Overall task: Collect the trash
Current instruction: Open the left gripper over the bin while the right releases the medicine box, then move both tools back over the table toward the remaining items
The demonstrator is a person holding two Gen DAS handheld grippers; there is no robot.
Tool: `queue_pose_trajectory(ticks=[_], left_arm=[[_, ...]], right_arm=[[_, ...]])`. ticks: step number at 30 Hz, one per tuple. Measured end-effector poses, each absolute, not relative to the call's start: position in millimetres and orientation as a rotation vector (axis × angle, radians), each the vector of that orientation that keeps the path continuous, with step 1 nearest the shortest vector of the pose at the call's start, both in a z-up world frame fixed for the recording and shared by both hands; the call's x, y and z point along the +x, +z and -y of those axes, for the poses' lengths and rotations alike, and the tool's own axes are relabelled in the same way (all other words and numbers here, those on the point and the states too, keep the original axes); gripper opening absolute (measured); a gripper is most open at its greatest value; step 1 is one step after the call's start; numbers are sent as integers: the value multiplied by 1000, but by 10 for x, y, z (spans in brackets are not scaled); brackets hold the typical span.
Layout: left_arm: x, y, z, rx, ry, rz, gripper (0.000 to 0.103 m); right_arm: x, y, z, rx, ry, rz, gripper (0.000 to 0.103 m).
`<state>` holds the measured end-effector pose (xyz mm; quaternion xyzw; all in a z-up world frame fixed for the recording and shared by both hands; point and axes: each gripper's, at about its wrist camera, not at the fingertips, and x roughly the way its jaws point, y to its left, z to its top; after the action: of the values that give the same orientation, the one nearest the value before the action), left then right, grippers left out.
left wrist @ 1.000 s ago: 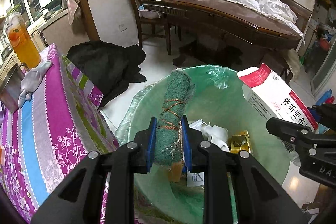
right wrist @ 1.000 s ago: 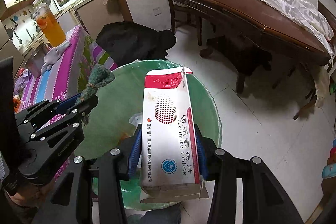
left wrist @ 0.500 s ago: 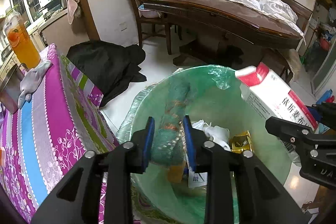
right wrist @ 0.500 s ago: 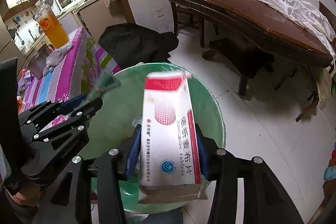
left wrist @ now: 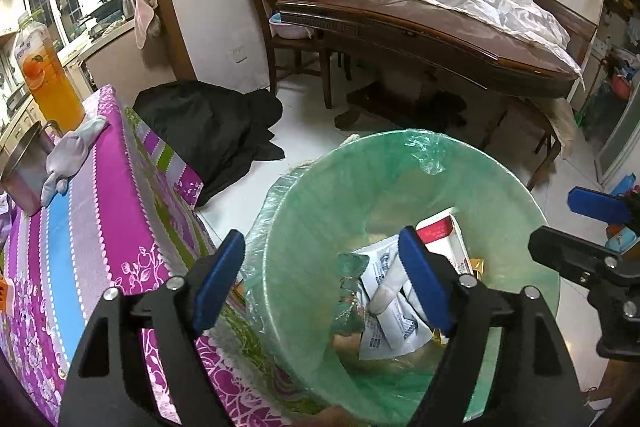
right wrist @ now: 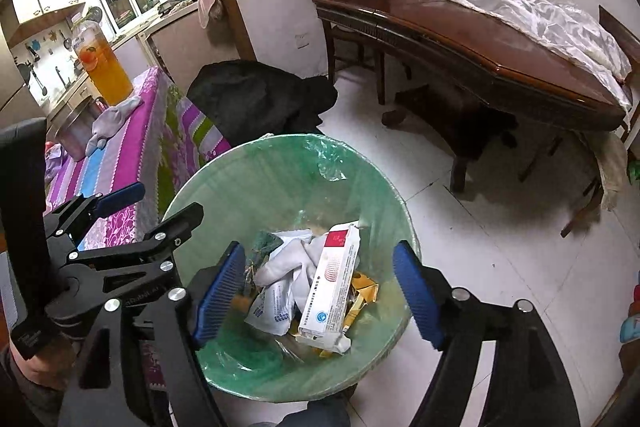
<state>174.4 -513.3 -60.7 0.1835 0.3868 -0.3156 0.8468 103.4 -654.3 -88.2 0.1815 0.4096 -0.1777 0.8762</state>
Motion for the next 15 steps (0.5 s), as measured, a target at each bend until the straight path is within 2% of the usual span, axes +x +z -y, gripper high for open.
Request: queue_pose_trajectory(ticks=[8, 15], left_arm=[[1664, -502, 5055, 384, -671, -758, 93], [1642, -419, 4923, 374, -704, -714, 97]], right_arm=[[960, -826, 6465, 360, -376, -826, 88], [843, -623, 6262, 332, -355, -725, 95]])
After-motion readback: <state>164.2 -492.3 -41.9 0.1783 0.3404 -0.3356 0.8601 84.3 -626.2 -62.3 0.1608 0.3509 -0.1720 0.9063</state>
